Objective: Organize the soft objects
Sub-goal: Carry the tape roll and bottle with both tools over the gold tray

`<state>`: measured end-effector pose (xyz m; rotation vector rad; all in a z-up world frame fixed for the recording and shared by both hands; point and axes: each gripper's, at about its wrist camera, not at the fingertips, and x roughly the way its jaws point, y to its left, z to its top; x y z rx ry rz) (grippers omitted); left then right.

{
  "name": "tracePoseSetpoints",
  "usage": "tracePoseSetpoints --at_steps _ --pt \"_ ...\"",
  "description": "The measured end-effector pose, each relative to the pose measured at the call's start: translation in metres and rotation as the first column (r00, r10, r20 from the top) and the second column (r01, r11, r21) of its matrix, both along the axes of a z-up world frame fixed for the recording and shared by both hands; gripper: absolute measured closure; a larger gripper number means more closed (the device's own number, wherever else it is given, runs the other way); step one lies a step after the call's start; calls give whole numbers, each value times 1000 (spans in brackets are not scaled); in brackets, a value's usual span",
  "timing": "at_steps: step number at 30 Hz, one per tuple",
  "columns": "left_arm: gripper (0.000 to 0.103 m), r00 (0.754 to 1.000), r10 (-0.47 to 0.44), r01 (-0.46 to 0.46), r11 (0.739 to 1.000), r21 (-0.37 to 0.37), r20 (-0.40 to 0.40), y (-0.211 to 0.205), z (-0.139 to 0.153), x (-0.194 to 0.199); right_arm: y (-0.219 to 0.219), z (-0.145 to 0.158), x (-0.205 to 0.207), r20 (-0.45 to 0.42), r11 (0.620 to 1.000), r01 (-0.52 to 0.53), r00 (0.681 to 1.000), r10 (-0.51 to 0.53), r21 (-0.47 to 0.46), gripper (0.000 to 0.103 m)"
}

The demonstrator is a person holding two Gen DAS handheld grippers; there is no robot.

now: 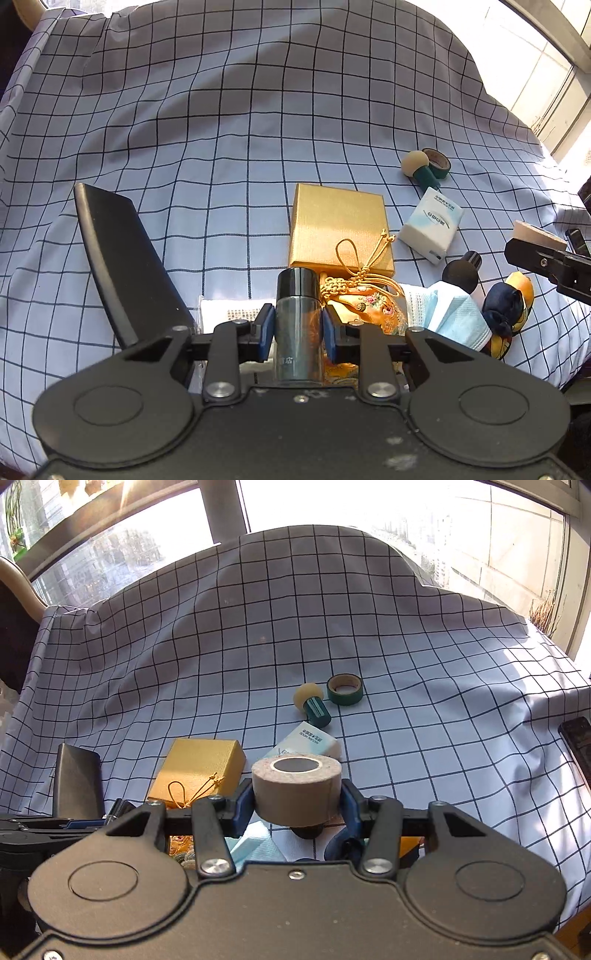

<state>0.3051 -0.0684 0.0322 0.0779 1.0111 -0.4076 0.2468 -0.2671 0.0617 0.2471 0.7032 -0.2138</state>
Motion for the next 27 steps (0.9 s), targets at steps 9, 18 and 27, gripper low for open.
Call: tracePoseSetpoints --at_steps 9,18,27 --pt "80 988 -153 153 988 -9 -1 17 20 -53 16 1 -40 -58 979 -203 978 201 -27 55" --pt "79 934 -341 348 935 62 -104 16 -3 -114 37 -25 -78 -210 881 -468 856 473 75 55" --pt "79 905 -383 403 911 86 -183 16 -21 -140 61 -39 -99 -352 752 -658 696 626 36 55"
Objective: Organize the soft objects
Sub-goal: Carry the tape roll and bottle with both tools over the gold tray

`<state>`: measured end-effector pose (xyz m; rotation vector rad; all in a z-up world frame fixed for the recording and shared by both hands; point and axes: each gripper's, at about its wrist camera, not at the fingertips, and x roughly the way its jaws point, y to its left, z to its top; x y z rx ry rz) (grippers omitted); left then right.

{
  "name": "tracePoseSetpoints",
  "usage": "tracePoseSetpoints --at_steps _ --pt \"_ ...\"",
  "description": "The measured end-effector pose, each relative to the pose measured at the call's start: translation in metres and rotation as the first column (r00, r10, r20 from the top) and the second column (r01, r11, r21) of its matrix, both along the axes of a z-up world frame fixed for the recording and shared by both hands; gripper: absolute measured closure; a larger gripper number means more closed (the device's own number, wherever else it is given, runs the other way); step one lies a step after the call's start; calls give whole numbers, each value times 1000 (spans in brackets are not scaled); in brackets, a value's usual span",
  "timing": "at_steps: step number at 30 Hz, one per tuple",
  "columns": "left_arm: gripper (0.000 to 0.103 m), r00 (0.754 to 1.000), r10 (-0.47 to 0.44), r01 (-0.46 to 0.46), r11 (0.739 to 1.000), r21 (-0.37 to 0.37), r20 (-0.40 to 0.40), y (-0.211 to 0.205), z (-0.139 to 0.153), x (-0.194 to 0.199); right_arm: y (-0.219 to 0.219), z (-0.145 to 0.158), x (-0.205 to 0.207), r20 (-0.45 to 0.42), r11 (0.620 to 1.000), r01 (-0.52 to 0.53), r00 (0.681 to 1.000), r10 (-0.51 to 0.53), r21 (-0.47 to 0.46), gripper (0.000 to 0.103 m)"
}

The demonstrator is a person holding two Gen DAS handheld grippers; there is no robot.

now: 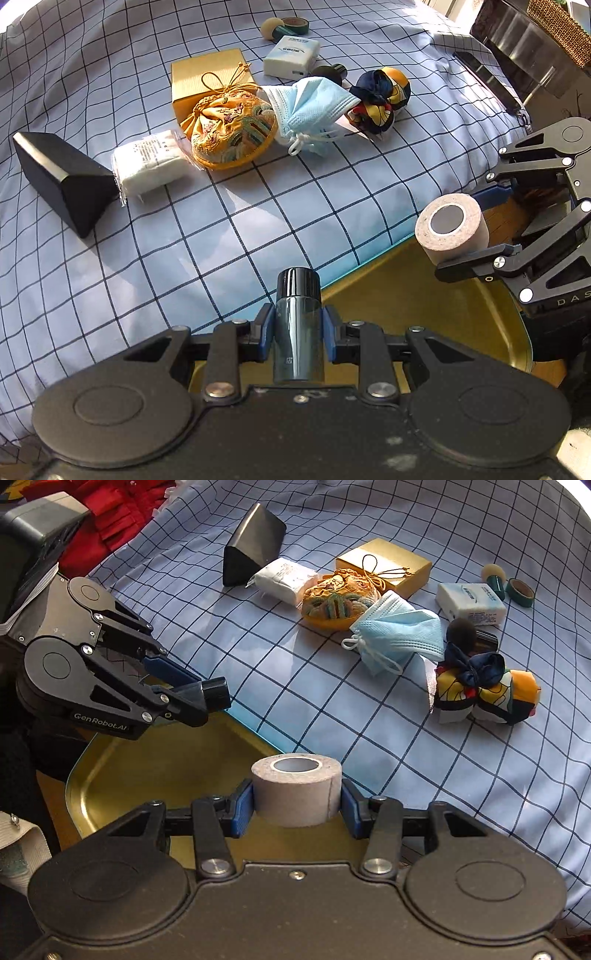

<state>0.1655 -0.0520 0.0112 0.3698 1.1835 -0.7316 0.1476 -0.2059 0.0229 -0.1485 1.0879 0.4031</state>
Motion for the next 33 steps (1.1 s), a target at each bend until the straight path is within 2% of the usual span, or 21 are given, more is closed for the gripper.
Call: tracePoseSetpoints --at_steps 10,15,21,23,25,33 --pt "79 999 7 -6 1000 29 -53 16 -18 -20 18 1 -16 -7 991 -133 991 133 -33 54" --pt "79 999 28 -26 999 36 -37 19 -14 -17 26 3 -22 -9 984 -177 984 177 -22 54" --pt "79 1000 30 -30 999 39 -2 17 -7 -21 31 6 -23 -2 984 -175 984 175 -26 54" --pt "74 1000 19 -20 998 54 22 15 -7 -24 32 7 -23 1 984 -176 984 176 -25 54" --pt "56 999 10 -13 998 65 46 13 -8 -28 33 8 -23 5 984 -177 984 177 -30 54" --pt "41 998 3 -9 995 96 64 13 -9 -31 35 4 -21 -15 981 -185 983 185 -51 54"
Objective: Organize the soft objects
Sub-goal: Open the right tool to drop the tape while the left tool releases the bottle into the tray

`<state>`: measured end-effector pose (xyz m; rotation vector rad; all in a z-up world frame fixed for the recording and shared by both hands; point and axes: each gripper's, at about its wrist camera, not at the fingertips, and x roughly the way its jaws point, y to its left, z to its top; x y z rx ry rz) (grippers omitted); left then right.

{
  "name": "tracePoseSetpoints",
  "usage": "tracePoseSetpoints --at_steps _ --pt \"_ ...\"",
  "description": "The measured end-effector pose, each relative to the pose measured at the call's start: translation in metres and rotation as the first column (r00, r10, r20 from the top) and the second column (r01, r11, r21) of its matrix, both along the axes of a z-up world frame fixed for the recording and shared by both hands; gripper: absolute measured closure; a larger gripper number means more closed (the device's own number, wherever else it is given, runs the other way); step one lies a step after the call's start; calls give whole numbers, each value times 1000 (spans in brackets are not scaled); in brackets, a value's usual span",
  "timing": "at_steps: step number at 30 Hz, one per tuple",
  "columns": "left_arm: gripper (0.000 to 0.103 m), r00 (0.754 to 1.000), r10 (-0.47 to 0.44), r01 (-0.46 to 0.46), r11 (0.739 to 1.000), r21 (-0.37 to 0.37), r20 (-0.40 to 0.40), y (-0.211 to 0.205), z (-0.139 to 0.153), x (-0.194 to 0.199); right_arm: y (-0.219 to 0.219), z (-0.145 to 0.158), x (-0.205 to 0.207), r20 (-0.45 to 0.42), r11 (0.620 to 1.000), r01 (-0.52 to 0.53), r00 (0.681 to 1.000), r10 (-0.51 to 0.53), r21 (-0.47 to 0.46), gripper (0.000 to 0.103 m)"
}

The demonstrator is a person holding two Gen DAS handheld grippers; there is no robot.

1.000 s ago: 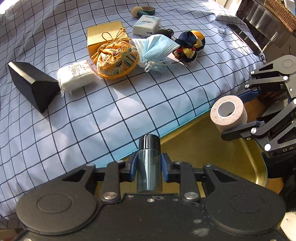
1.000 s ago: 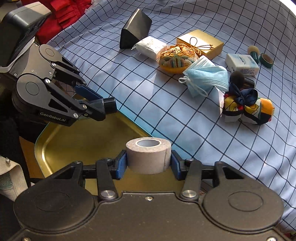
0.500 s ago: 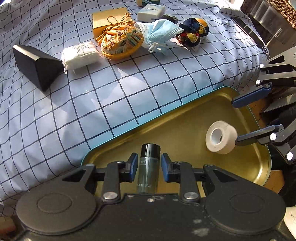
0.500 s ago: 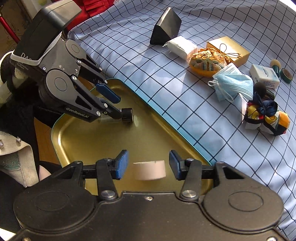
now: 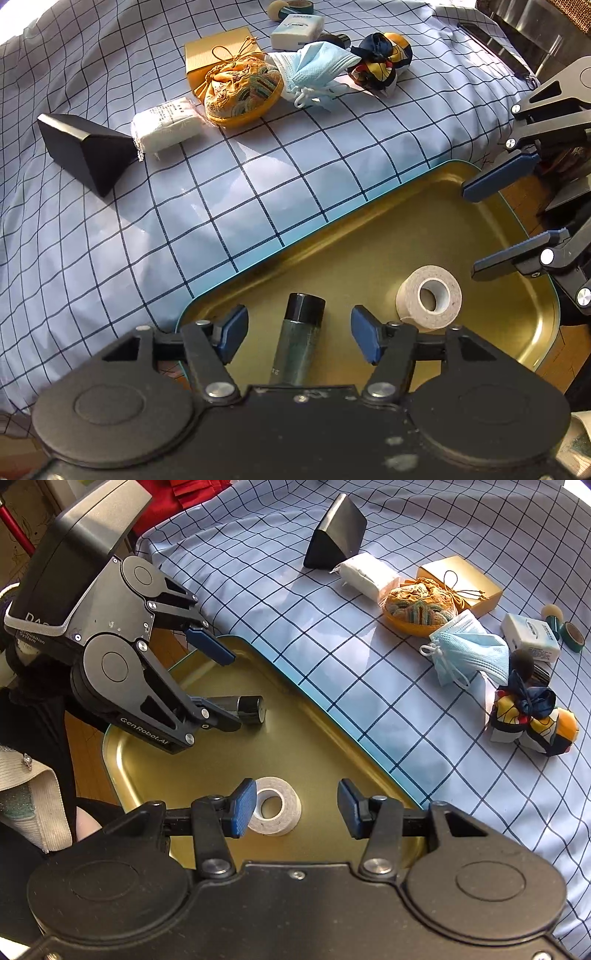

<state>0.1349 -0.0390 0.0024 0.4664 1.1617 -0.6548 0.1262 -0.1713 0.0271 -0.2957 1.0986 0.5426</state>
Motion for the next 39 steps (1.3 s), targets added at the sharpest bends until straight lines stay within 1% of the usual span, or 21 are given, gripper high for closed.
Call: tracePoseSetpoints --at_steps 4,5,17,21,27,32,36,39 --pt "33 1000 -8 8 1000 7 6 -1 0 -1 -1 -2 1 -4 1000 3 1000 -3 -9 54" --pt "32 1000 -9 9 1000 9 8 -1 0 -1 -1 -2 1 -4 1000 5 1000 -5 -8 54" --pt "30 1000 4 -4 1000 15 -4 -2 -6 8 -9 1 6 4 999 48 999 -48 5 54" --pt "30 1000 17 -17 1000 5 -4 -3 -4 13 -12 2 9 10 998 67 998 -68 14 54" --pt "28 998 60 -60 998 -16 12 -8 0 29 -23 8 19 31 989 133 990 -135 57 54" --pt "28 994 103 -103 994 -30 22 -11 0 43 -34 12 32 37 975 199 978 -203 100 54" --pt "26 989 146 -144 988 -48 36 -12 2 57 -42 15 41 63 959 254 963 -264 129 54" --pt "25 979 200 -197 978 -62 48 -12 5 73 -49 16 50 79 938 309 943 -324 158 54"
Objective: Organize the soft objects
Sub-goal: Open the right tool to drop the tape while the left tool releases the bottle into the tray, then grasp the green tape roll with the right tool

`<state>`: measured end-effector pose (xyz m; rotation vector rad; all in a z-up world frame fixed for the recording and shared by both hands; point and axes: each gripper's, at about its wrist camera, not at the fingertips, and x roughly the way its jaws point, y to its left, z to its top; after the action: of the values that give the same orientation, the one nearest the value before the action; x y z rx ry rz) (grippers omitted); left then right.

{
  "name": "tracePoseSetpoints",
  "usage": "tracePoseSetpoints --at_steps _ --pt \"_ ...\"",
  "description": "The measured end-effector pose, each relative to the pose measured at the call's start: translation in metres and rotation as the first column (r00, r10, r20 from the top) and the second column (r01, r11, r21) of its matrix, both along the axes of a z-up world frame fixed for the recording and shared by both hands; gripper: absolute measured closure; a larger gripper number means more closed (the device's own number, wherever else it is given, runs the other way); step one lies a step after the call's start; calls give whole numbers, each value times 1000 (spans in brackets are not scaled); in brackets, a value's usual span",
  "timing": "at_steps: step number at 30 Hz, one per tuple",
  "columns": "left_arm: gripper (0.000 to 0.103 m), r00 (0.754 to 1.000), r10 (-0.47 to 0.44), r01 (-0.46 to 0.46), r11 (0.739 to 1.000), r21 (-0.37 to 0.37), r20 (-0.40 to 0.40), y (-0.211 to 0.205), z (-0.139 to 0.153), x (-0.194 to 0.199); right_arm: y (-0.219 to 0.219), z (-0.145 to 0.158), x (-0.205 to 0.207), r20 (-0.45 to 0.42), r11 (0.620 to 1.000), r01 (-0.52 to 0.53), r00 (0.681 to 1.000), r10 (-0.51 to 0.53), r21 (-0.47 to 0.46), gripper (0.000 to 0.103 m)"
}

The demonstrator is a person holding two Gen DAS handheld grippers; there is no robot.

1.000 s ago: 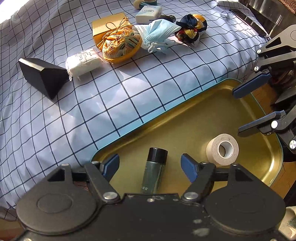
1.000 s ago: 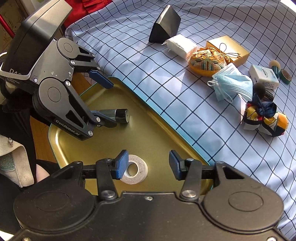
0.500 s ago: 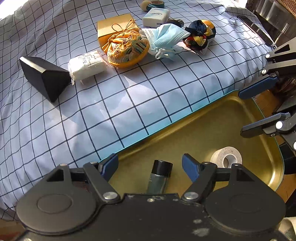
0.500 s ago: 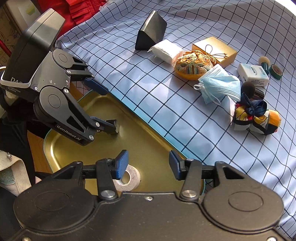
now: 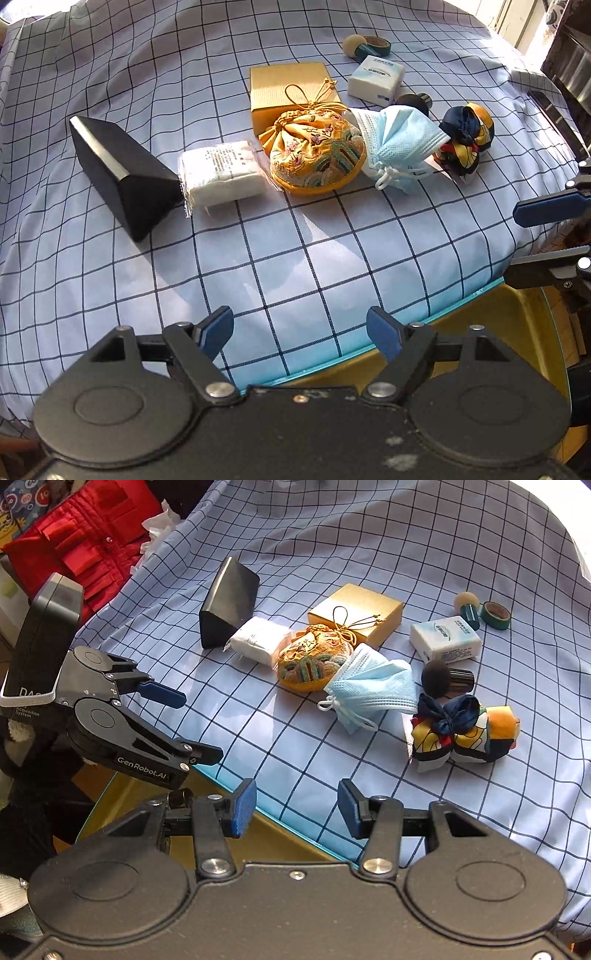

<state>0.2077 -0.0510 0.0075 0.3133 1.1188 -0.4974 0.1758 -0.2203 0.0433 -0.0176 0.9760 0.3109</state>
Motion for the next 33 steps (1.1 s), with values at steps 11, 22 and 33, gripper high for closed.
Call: tracePoseSetpoints --at_steps 11,22,33 --pt "25 982 180 -175 981 -78 65 10 22 53 -19 5 18 157 965 260 952 -264 42 54" --pt "24 953 301 -295 950 -104 43 16 27 91 -37 17 44 195 893 431 872 -450 131 54" --pt "24 944 329 -325 935 -141 7 17 30 102 -64 31 133 204 842 537 820 -534 48 54"
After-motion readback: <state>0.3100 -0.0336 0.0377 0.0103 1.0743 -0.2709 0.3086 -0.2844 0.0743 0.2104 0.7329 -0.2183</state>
